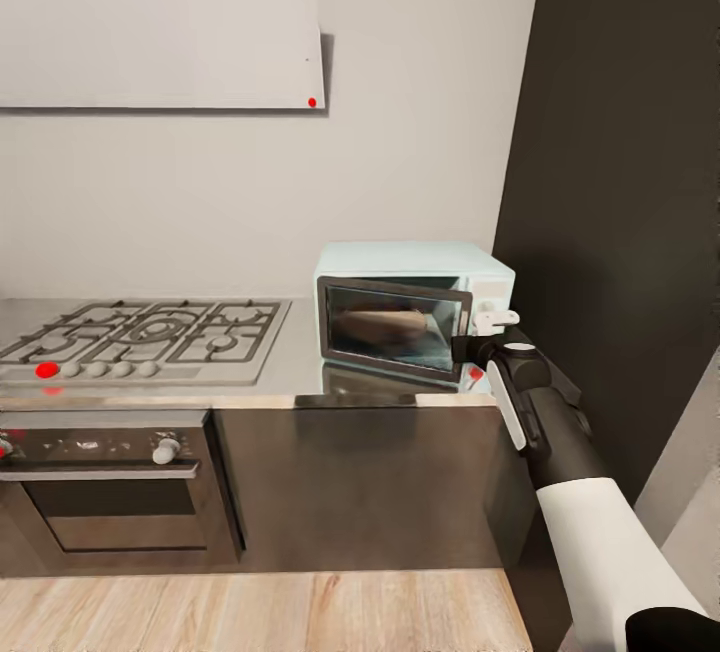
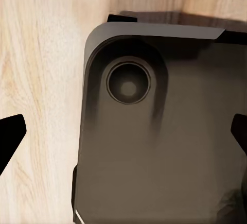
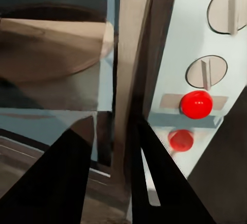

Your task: In the kitchen, take the popcorn bag from the countertop, put it into the microwave, and heat it until the popcorn is cooked so the cooked popcorn ends up inside the bag.

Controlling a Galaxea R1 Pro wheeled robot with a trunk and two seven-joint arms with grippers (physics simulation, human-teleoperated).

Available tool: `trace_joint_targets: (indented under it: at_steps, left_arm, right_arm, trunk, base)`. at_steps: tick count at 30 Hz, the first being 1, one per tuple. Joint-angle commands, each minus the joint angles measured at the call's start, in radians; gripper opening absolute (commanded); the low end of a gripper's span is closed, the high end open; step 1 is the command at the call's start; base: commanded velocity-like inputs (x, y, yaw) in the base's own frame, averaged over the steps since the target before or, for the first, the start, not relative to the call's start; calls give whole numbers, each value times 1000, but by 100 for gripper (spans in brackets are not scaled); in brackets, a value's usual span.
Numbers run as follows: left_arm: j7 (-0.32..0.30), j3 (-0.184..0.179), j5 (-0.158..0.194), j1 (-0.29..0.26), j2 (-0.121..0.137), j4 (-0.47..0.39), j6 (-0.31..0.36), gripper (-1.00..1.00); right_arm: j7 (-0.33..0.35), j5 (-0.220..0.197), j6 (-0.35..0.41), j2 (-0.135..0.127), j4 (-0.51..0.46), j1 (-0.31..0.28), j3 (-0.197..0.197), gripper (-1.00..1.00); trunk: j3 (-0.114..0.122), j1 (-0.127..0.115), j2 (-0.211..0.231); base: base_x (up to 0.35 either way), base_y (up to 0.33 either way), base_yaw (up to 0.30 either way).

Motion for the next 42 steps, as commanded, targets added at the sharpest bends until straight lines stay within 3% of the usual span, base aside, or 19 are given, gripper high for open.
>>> trace_joint_targets:
  at_steps: [1,14,15,25,31,33,36,39,42]
  left_arm:
    - [0,2,9,0,0,0,-2,100]
    - [-1,2,9,0,1,0,-2,100]
    - [-1,2,9,0,0,0,-2,100]
    - [-1,-3,6,0,0,0,-2,100]
    - [1,3,9,0,0,1,-2,100]
    - [1,3,9,0,1,1,-2,100]
    - [1,3,9,0,1,1,-2,100]
    - [1,4,9,0,1,0,-2,100]
    - [1,2,9,0,0,0,-2,100]
  right_arm:
    - [-7,46,8,-1,0,-1,-47,-100]
    - [-2,46,8,-1,0,-1,-47,-100]
    - [-2,47,8,-1,0,-1,-47,100]
    - [9,42,22,-2,-15,2,-46,100]
    - [12,50,59,-17,-138,175,-42,100]
    - [12,47,60,-51,-137,210,-45,100]
    - [10,39,57,-128,-134,229,-67,100]
    - [11,37,57,-144,-136,231,-144,100]
    - [11,36,58,-144,-138,232,-159,100]
  trunk:
    - [-1,0,-1]
    - [-1,0,-1]
    - [-1,0,-1]
    - [-1,0,-1]
    - [-1,0,-1]
    - [-1,0,-1]
    - [-1,0,-1]
    - [-1,0,-1]
    - [-1,0,-1]
  base:
    - [-114,0,0]
    - [-82,0,0]
    - [-2,0,0]
    - [0,0,0]
    - [0,0,0]
    - [0,0,0]
    - [0,0,0]
    - [0,0,0]
    - [8,0,0]
